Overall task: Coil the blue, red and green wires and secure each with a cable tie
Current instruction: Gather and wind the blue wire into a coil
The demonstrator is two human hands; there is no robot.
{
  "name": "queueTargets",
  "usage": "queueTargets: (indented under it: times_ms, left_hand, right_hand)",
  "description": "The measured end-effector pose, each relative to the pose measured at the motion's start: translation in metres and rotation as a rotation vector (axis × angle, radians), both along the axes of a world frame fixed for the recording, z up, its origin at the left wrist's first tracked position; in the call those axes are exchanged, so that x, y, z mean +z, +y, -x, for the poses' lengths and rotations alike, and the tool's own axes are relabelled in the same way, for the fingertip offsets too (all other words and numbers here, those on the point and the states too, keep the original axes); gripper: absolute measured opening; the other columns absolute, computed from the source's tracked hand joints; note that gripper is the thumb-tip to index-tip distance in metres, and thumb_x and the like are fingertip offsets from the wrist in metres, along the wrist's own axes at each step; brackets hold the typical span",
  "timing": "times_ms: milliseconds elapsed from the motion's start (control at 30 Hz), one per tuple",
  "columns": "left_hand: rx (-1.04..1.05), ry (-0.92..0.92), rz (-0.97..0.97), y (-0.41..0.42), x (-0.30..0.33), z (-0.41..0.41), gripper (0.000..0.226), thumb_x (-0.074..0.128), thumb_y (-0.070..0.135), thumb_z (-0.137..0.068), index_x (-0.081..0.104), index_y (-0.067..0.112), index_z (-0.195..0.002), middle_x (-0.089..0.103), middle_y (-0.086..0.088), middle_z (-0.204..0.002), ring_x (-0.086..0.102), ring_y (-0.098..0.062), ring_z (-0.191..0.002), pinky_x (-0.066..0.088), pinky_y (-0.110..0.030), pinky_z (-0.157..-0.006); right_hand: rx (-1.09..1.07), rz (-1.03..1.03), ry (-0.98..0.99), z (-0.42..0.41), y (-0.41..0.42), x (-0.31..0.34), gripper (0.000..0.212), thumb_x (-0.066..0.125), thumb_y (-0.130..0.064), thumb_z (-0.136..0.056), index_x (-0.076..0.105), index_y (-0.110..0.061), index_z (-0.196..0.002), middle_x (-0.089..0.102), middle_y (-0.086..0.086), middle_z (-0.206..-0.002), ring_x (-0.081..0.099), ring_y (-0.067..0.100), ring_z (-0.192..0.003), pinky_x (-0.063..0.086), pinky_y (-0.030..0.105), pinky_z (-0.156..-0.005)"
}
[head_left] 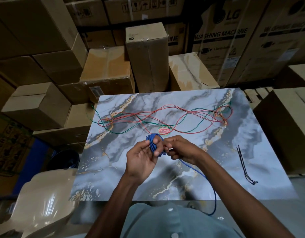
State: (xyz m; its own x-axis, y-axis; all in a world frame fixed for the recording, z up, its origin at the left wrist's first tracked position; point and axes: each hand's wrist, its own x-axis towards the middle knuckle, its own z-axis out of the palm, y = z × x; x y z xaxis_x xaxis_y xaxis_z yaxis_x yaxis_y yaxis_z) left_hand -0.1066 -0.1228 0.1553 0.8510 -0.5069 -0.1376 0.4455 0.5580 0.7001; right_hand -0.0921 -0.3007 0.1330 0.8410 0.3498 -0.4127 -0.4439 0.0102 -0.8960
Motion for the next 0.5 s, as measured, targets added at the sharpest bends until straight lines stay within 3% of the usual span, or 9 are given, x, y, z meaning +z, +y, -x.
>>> queueTargets:
  times_ms: [67, 167, 267, 367, 500]
  left_hand:
    - [0.046, 0.043, 0.012, 0.004, -0.003, -0.004, 0.028, 0.035, 0.019, -0.093, 0.061, 0.010, -0.086, 0.047, -0.007, -0.064, 0.053, -0.030, -0.088, 0.033, -0.038, -0.091]
    - [0.128, 0.097, 0.040, 0.007, -0.002, -0.012, 0.022, 0.034, 0.018, -0.093, 0.053, 0.007, -0.089, 0.047, -0.008, -0.065, 0.063, -0.033, -0.095, 0.040, -0.037, -0.095]
    - [0.244, 0.102, 0.046, 0.009, 0.003, -0.023, 0.021, 0.033, 0.017, -0.093, 0.052, 0.006, -0.092, 0.052, -0.008, -0.066, 0.066, -0.031, -0.098, 0.043, -0.037, -0.097]
    - [0.350, 0.110, 0.050, 0.015, 0.007, -0.036, 0.027, 0.028, 0.014, -0.099, 0.053, 0.006, -0.093, 0.057, -0.008, -0.067, 0.068, -0.031, -0.098, 0.048, -0.034, -0.093]
    - [0.412, 0.106, 0.072, 0.023, 0.007, -0.051, 0.031, 0.026, 0.014, -0.102, 0.055, 0.005, -0.096, 0.063, -0.008, -0.072, 0.066, -0.031, -0.098, 0.055, -0.034, -0.091]
  right_hand:
    - [0.022, 0.032, -0.014, 0.001, -0.002, -0.004, 0.020, 0.064, -0.025, -0.095, 0.073, -0.009, -0.088, 0.047, -0.002, -0.066, 0.028, 0.009, -0.052, 0.019, 0.020, -0.050]
    - [0.022, 0.188, -0.085, 0.001, -0.005, -0.005, 0.021, 0.066, -0.025, -0.101, 0.077, -0.014, -0.087, 0.049, 0.003, -0.068, 0.033, 0.013, -0.056, 0.028, 0.021, -0.050]
    - [0.080, 0.329, -0.183, 0.004, -0.005, -0.005, 0.019, 0.067, -0.031, -0.100, 0.081, -0.019, -0.103, 0.055, -0.002, -0.066, 0.040, 0.011, -0.053, 0.035, 0.021, -0.051]
    - [-0.006, 0.372, -0.318, 0.009, -0.003, -0.008, 0.018, 0.068, -0.032, -0.099, 0.081, -0.020, -0.099, 0.052, -0.007, -0.061, 0.042, 0.010, -0.057, 0.038, 0.023, -0.059]
    - [-0.069, 0.410, -0.439, 0.011, -0.005, 0.000, 0.016, 0.070, -0.031, -0.099, 0.080, -0.020, -0.091, 0.048, -0.001, -0.063, 0.039, 0.012, -0.060, 0.035, 0.029, -0.060]
